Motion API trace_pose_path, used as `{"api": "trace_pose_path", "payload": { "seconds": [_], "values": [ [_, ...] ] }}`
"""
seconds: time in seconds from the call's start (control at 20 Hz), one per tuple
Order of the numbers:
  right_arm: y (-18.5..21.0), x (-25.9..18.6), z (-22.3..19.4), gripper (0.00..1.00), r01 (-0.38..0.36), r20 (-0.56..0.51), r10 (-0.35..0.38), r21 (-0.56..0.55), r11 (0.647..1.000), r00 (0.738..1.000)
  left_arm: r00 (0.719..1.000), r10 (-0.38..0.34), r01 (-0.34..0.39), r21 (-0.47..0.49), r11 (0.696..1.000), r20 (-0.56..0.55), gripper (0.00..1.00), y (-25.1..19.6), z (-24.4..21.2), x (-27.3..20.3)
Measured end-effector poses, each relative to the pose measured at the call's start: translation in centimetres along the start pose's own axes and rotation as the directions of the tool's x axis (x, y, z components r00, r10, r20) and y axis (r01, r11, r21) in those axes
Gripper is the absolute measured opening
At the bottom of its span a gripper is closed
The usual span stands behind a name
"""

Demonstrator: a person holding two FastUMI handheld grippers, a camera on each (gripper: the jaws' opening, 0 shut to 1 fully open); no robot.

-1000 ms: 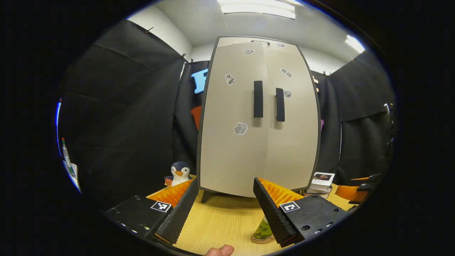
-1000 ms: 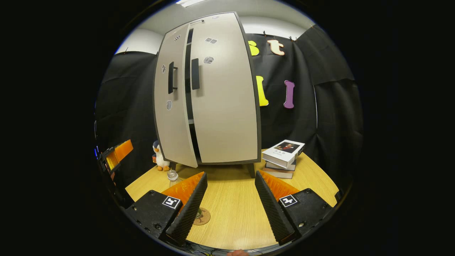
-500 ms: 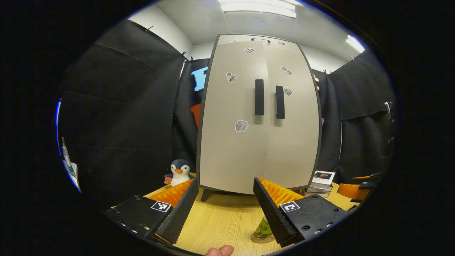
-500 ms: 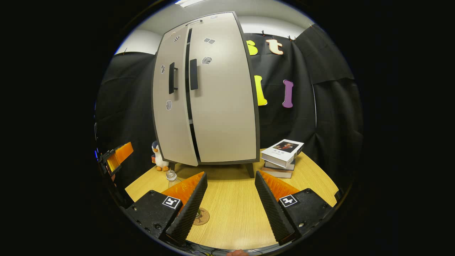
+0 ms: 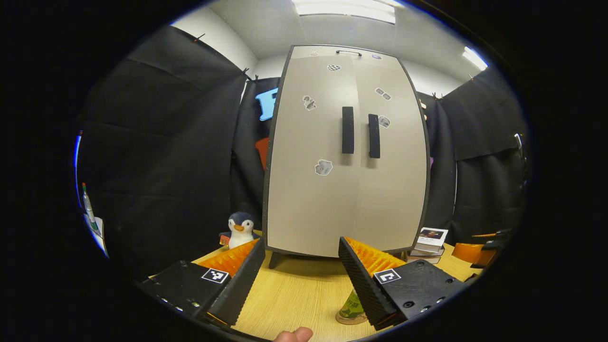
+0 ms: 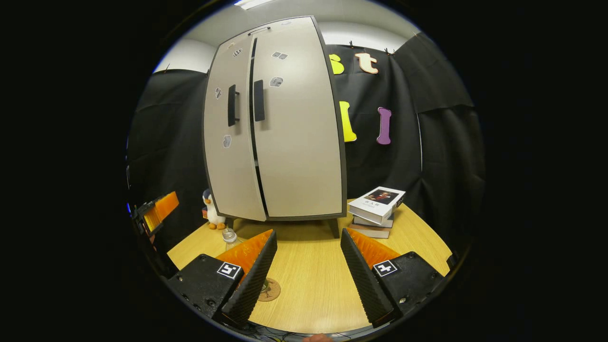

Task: Grasp the bottle in the cabinet with the left hand and place it on the coaster, then close the right door with the right hand and the left door with the left hand.

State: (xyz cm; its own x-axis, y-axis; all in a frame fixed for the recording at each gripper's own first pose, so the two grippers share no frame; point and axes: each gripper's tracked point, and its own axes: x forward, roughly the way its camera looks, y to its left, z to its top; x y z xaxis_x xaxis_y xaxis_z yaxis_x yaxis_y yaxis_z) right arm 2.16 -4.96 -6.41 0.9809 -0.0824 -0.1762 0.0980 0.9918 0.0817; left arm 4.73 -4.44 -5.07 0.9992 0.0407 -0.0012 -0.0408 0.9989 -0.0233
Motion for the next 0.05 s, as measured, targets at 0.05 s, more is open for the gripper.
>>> {"api": "trace_pose_path", "payload": {
  "seconds": [0.05],
  "values": [
    [0.06, 0.02, 0.29, 0.83, -0.002, 0.006, 0.002, -0.003, 1.000, 1.000, 1.000, 0.001, -0.001, -0.001, 1.000, 0.002, 0.95, 0.00, 0.09, -0.03]
  ]
}}
